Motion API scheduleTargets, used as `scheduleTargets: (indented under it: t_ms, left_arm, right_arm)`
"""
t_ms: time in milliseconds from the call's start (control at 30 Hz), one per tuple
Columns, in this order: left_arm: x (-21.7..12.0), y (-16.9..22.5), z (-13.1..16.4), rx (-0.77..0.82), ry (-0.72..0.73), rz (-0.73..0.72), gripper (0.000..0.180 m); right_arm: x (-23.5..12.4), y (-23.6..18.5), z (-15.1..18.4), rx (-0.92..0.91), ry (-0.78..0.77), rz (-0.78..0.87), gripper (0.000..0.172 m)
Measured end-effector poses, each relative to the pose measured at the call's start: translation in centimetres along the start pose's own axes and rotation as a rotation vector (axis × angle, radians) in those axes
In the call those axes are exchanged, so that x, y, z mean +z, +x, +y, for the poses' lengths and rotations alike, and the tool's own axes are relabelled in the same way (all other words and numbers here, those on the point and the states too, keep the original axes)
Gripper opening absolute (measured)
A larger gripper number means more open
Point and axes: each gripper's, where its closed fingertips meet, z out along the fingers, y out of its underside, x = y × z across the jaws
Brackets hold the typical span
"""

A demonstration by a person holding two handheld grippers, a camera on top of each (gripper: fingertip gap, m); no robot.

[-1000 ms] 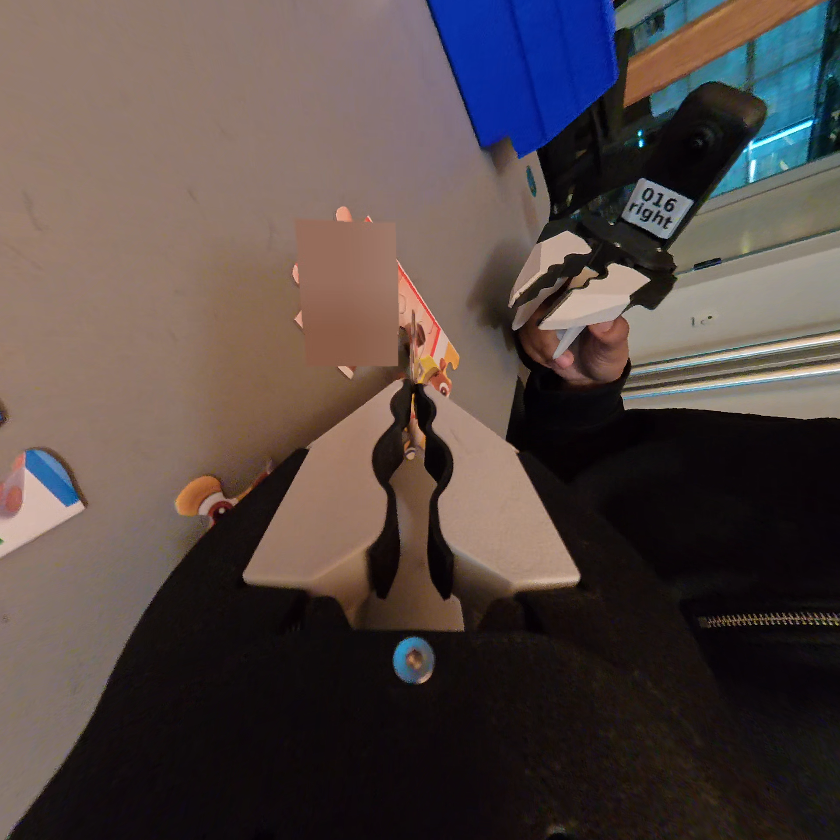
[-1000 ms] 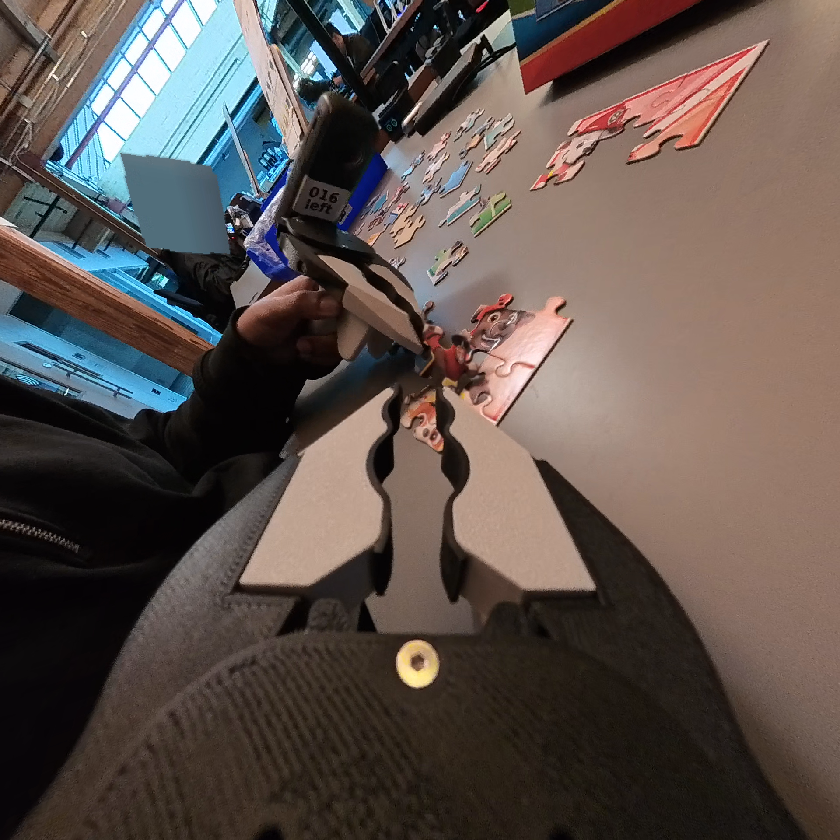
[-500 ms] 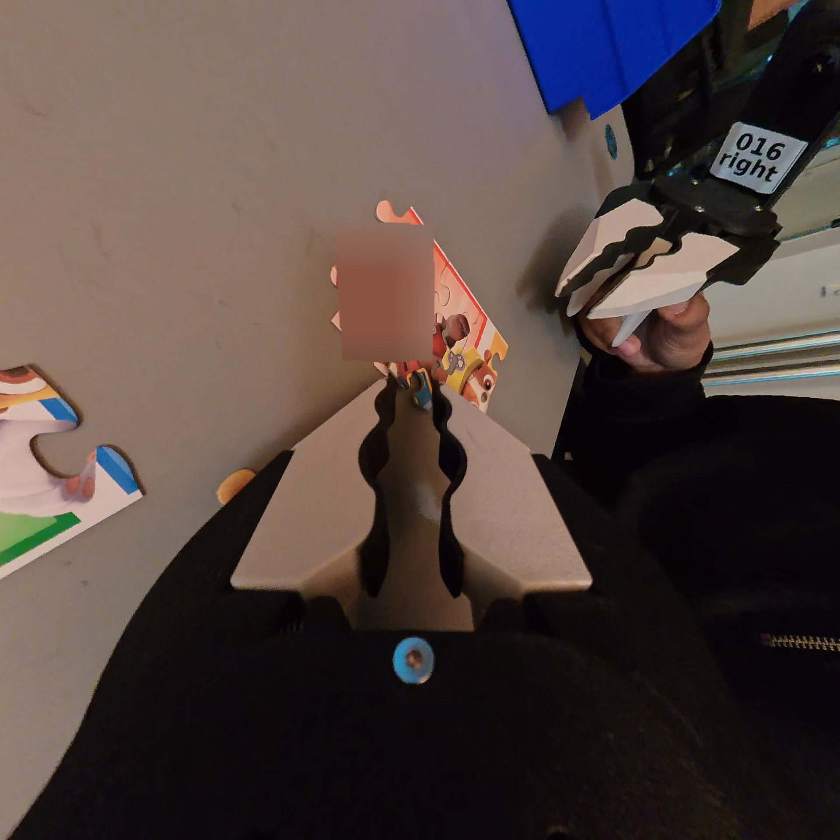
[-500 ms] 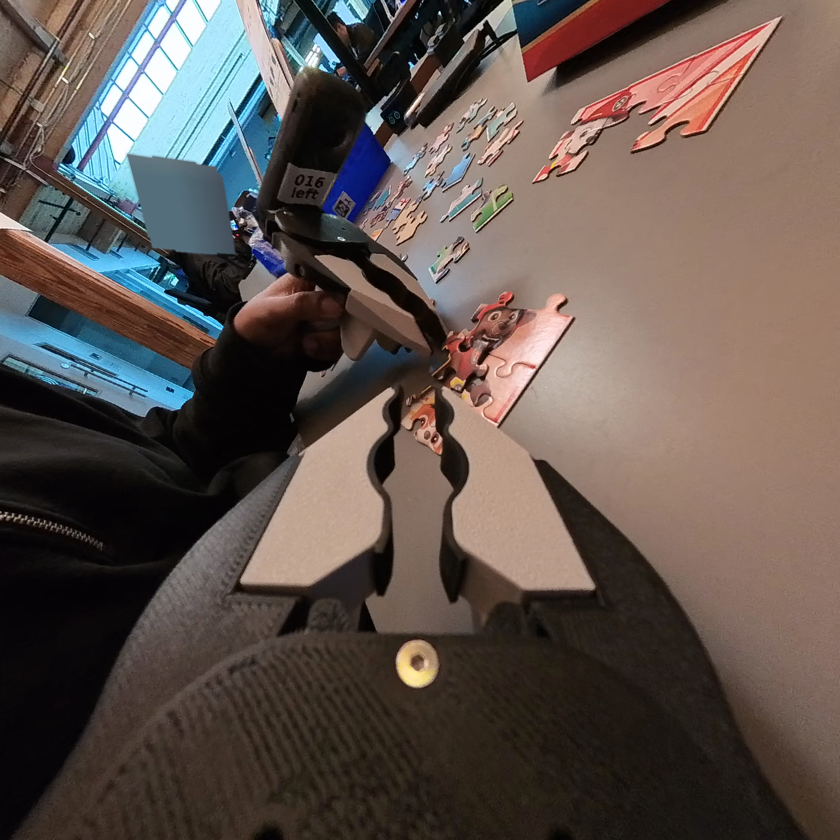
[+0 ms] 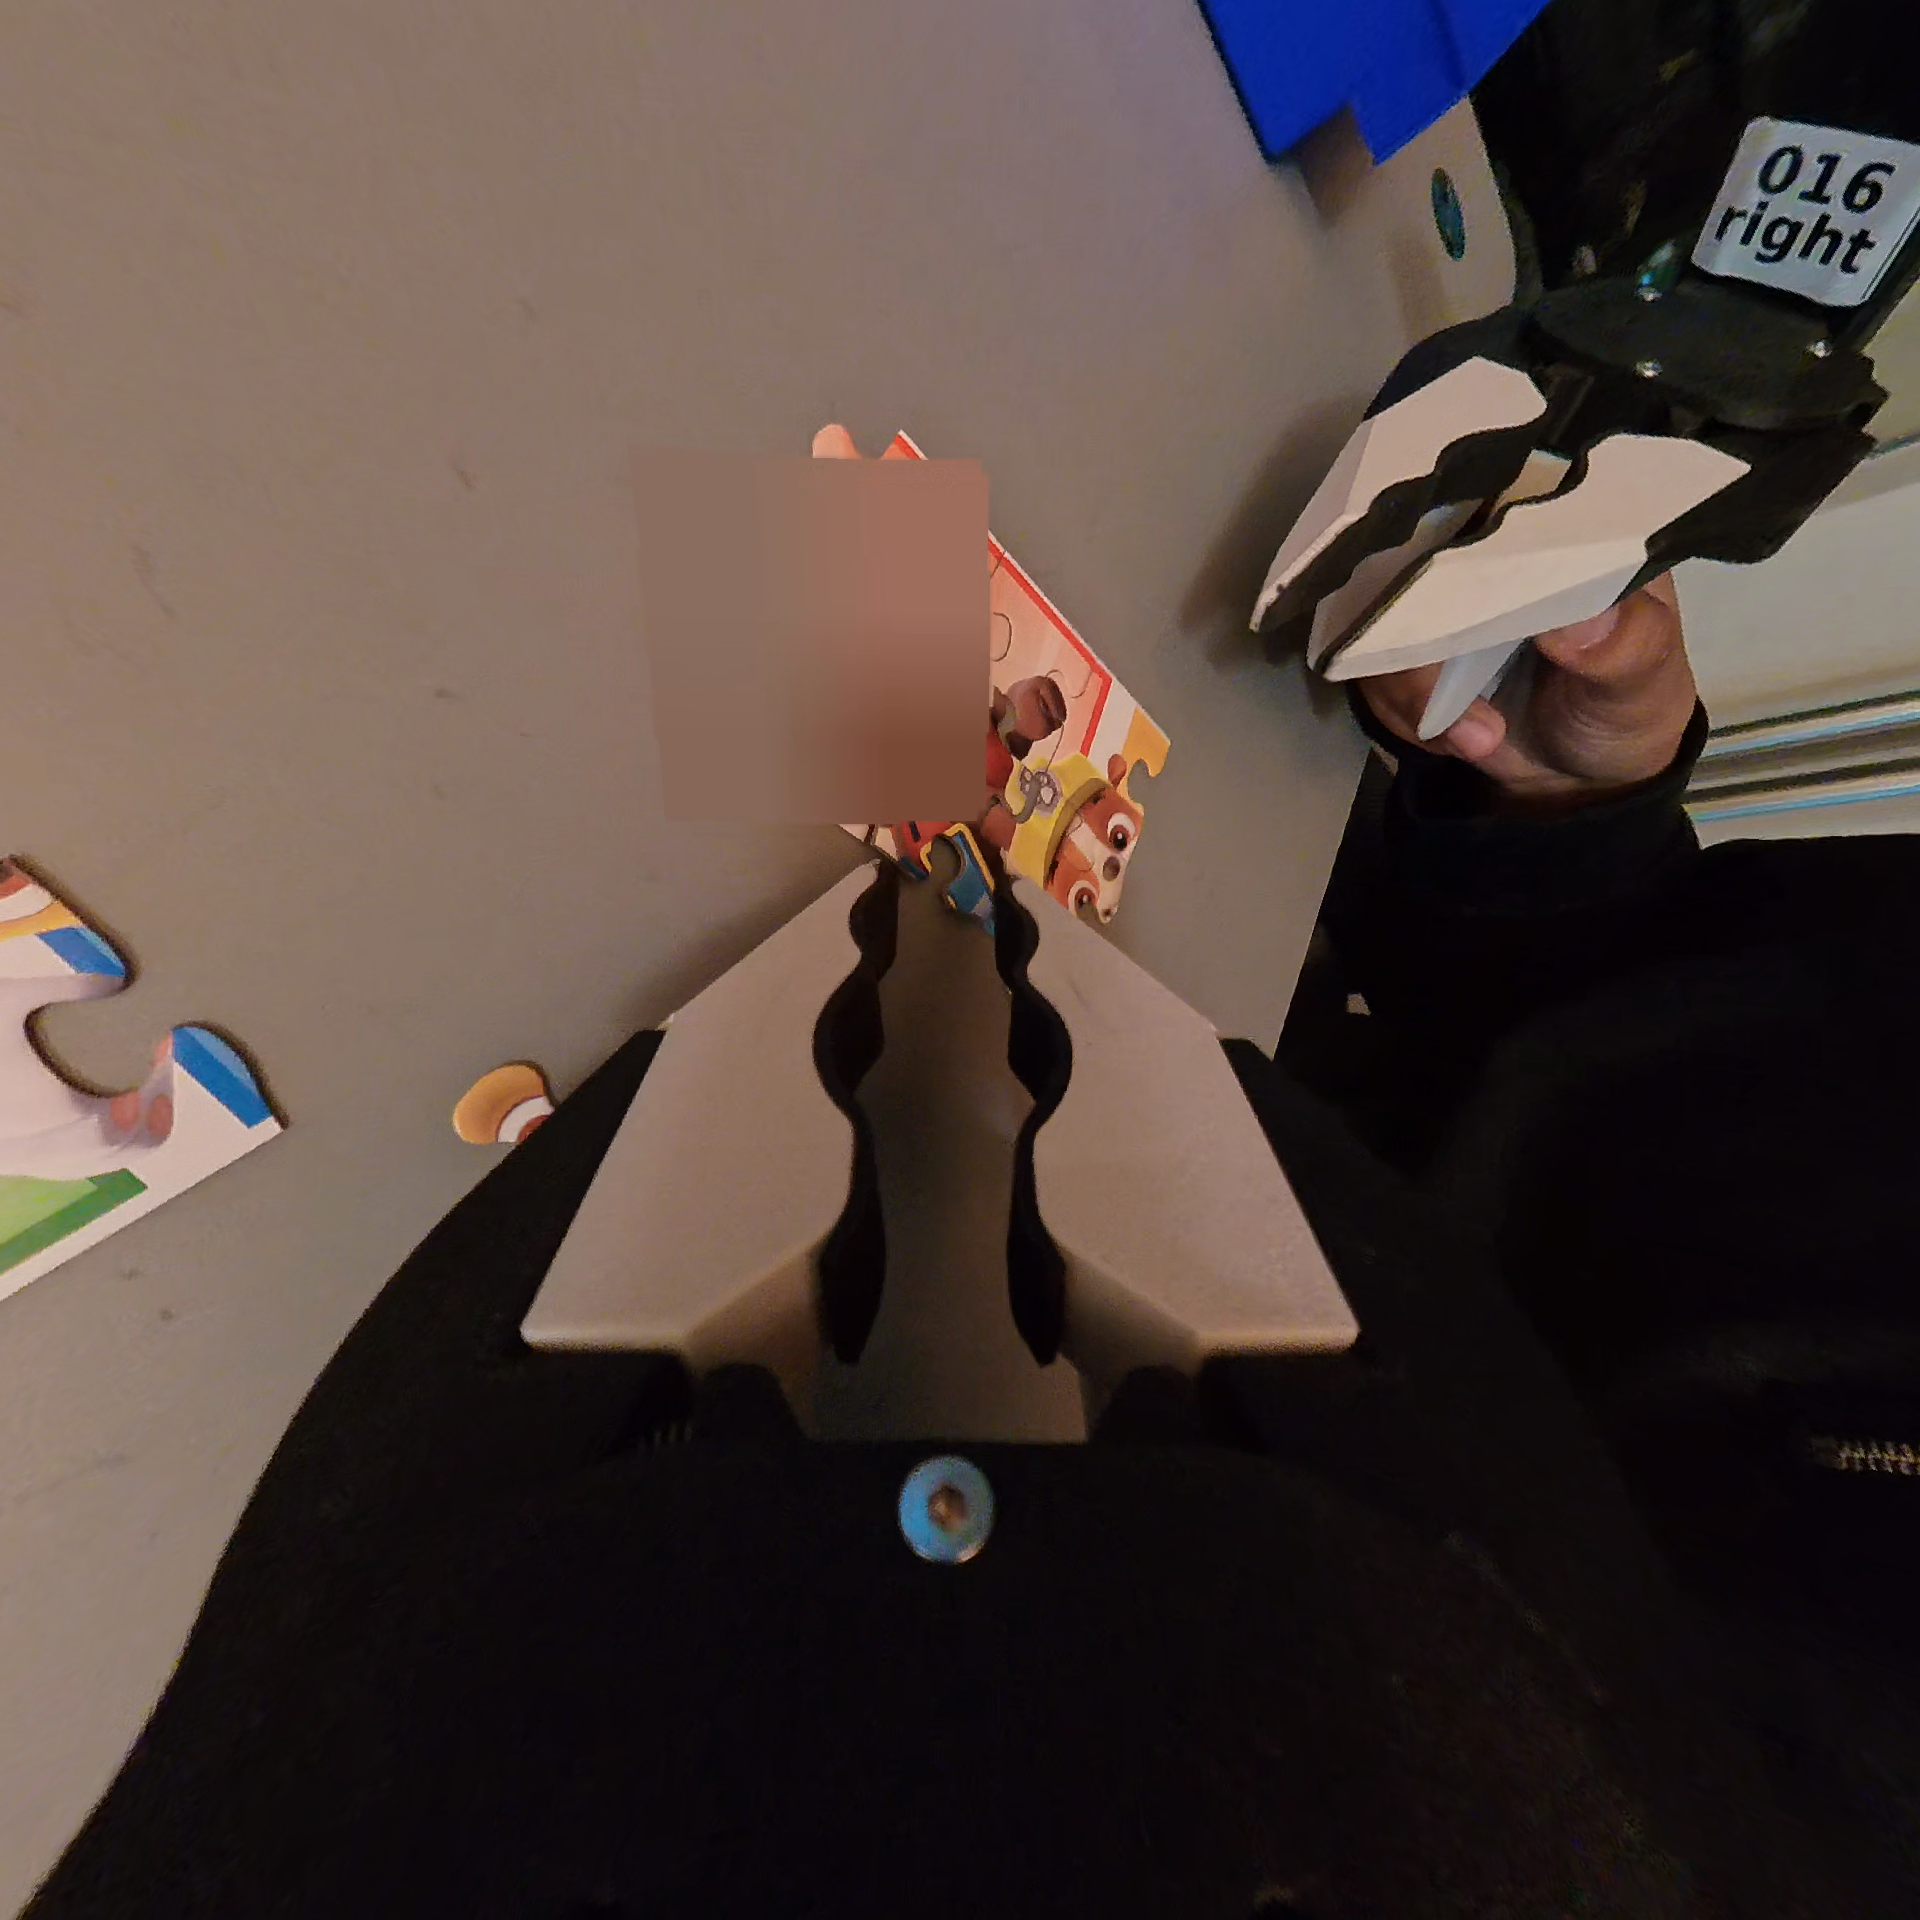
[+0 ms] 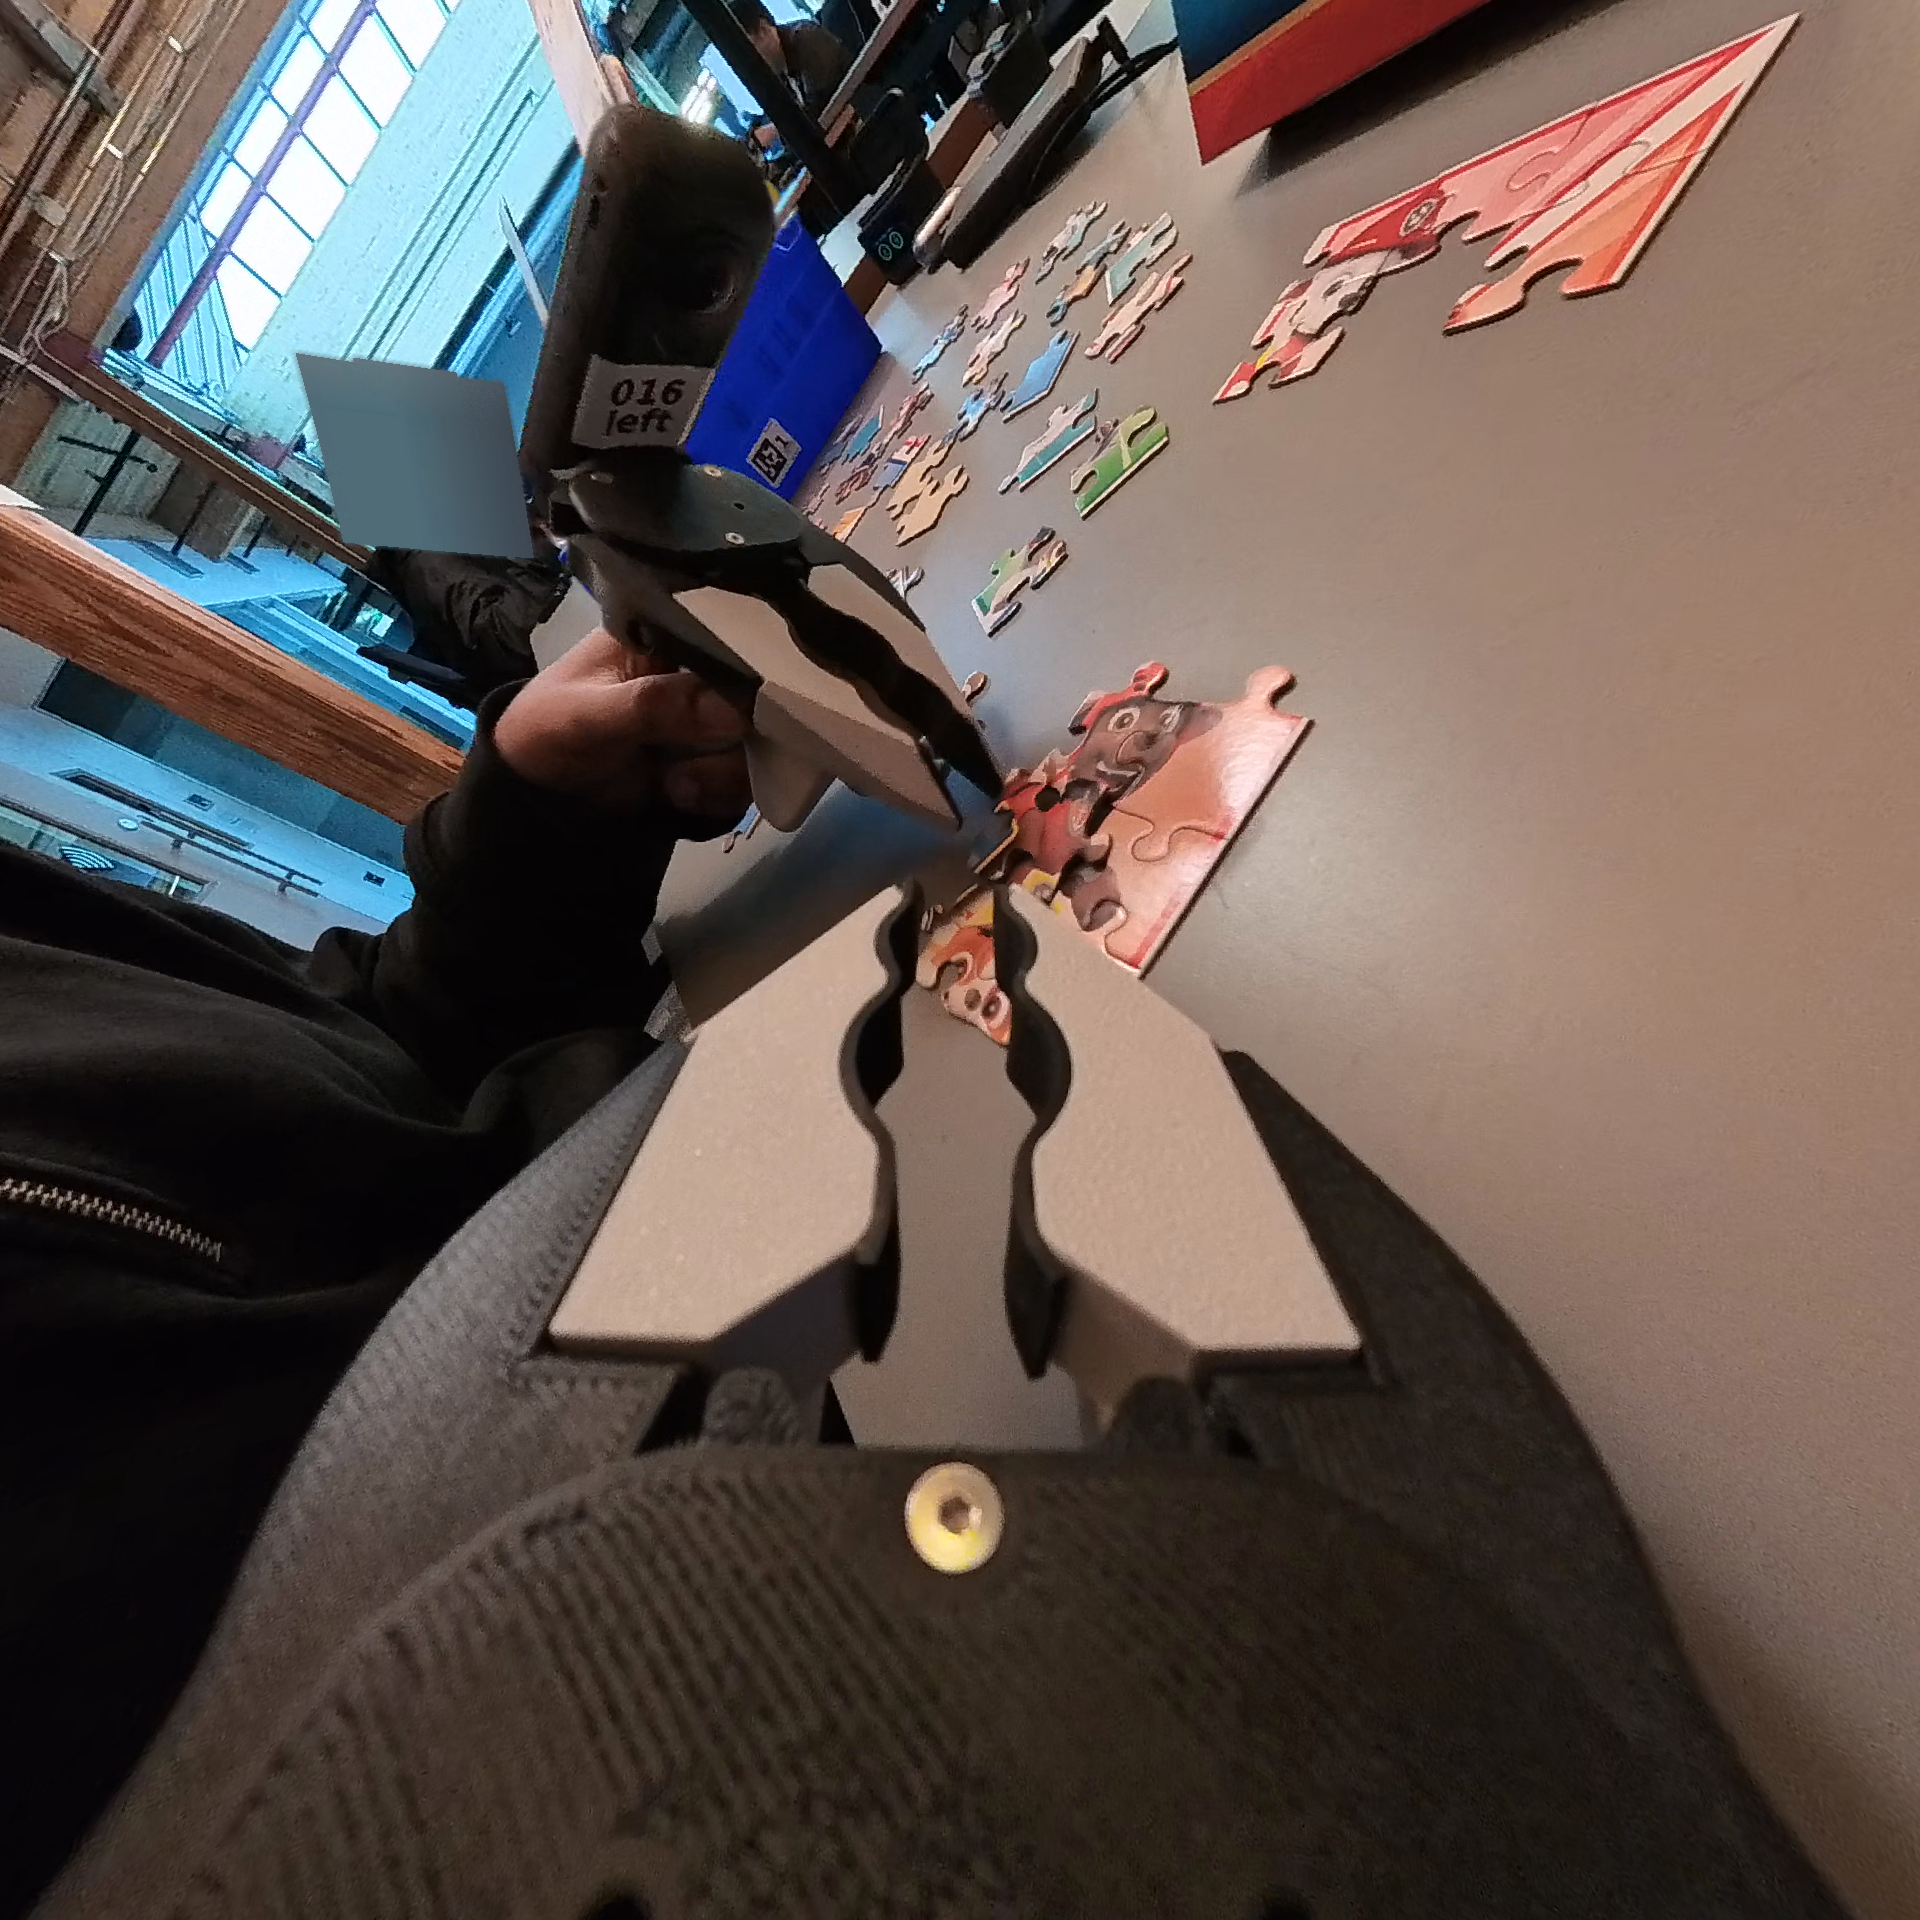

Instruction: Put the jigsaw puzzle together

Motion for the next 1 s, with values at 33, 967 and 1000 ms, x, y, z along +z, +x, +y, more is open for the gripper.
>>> scheduleTargets:
  t_ms: [33, 967, 1000]
  left_arm:
    - [0.0, 0.1, 0.1, 0.009, -0.008, -0.004, 0.016]
    - [1.6, 0.1, -1.2, 0.421, -0.038, -0.278, 0.017]
    - [1.6, 0.0, -1.2, 0.424, -0.042, -0.287, 0.017]
  right_arm:
    - [0.0, 0.0, 0.0, 0.001, 0.0, 0.0, 0.011]
    - [-0.1, -0.1, -0.2, 0.001, 0.012, -0.011, 0.011]
    - [-0.1, -0.1, -0.2, 0.002, 0.012, -0.012, 0.011]
